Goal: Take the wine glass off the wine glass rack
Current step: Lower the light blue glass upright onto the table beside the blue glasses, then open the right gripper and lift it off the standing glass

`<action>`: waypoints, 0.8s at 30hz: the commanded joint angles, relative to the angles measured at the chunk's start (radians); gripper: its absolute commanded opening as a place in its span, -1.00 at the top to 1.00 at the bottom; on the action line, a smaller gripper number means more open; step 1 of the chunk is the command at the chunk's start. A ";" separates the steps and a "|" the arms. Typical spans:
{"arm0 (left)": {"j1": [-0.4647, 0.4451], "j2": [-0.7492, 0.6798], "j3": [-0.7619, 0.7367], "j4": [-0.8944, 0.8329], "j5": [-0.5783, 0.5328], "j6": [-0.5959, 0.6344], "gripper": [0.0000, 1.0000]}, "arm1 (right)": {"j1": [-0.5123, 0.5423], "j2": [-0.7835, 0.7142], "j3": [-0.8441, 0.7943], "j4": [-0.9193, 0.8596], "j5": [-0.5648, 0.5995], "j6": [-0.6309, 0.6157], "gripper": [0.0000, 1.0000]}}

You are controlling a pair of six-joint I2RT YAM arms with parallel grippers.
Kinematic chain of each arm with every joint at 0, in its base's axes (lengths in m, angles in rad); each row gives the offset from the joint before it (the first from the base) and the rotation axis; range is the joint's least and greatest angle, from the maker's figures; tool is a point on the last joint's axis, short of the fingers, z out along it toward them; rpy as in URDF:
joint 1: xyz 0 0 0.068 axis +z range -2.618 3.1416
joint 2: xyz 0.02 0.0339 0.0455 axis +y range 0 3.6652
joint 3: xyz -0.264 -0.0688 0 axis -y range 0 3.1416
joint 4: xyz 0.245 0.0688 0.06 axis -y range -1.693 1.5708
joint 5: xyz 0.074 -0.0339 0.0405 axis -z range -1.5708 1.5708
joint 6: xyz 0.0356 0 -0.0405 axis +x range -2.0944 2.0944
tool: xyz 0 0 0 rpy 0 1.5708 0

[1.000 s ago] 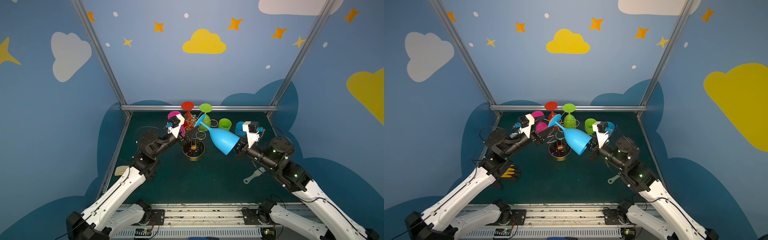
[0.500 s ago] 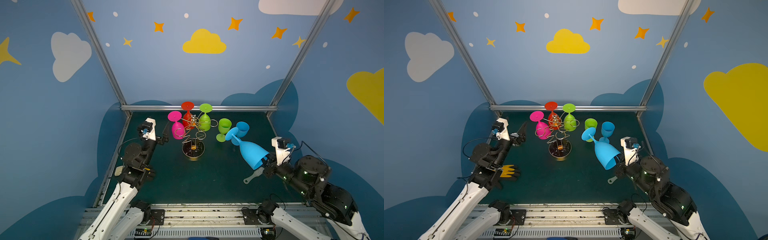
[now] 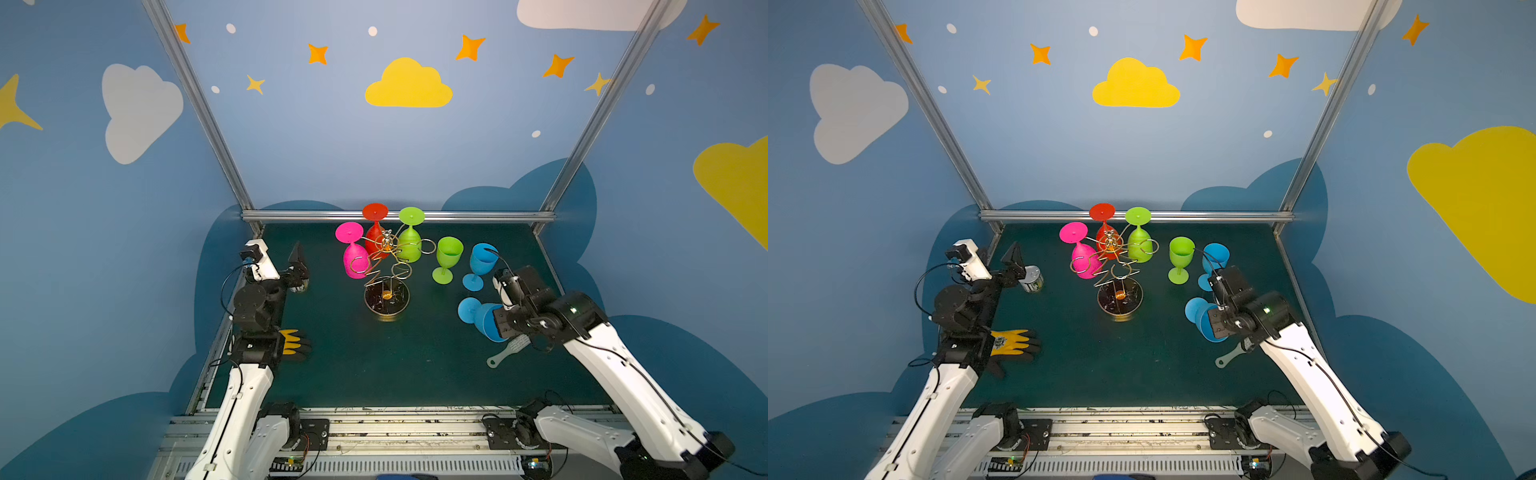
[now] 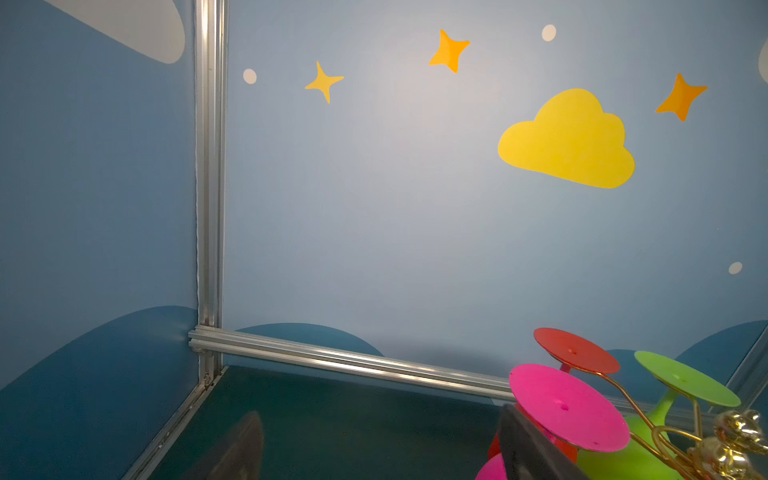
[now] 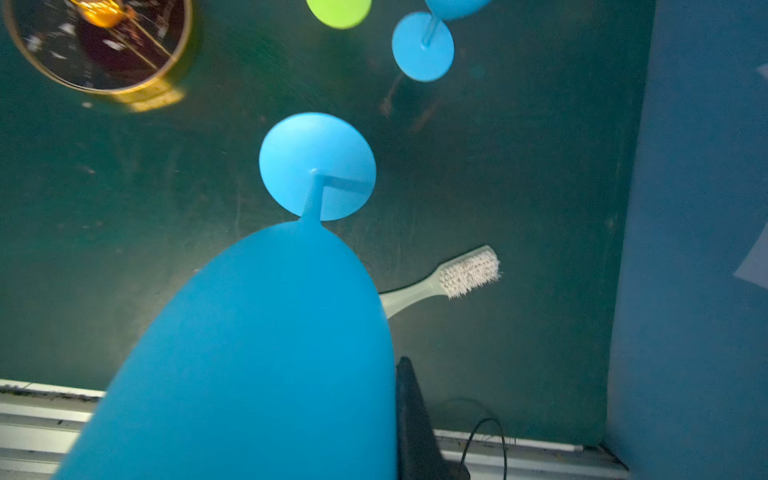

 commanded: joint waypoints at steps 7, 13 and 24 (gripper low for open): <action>0.025 -0.021 -0.007 0.022 0.009 -0.058 -0.74 | -0.240 0.165 0.114 -0.025 -0.027 -0.124 1.00; 0.027 -0.051 -0.006 0.011 -0.018 -0.030 -0.75 | -0.363 0.269 0.136 0.031 -0.037 -0.162 1.00; 0.022 -0.064 -0.010 0.023 -0.004 -0.028 -0.75 | -0.431 0.584 0.444 -0.119 -0.036 -0.133 1.00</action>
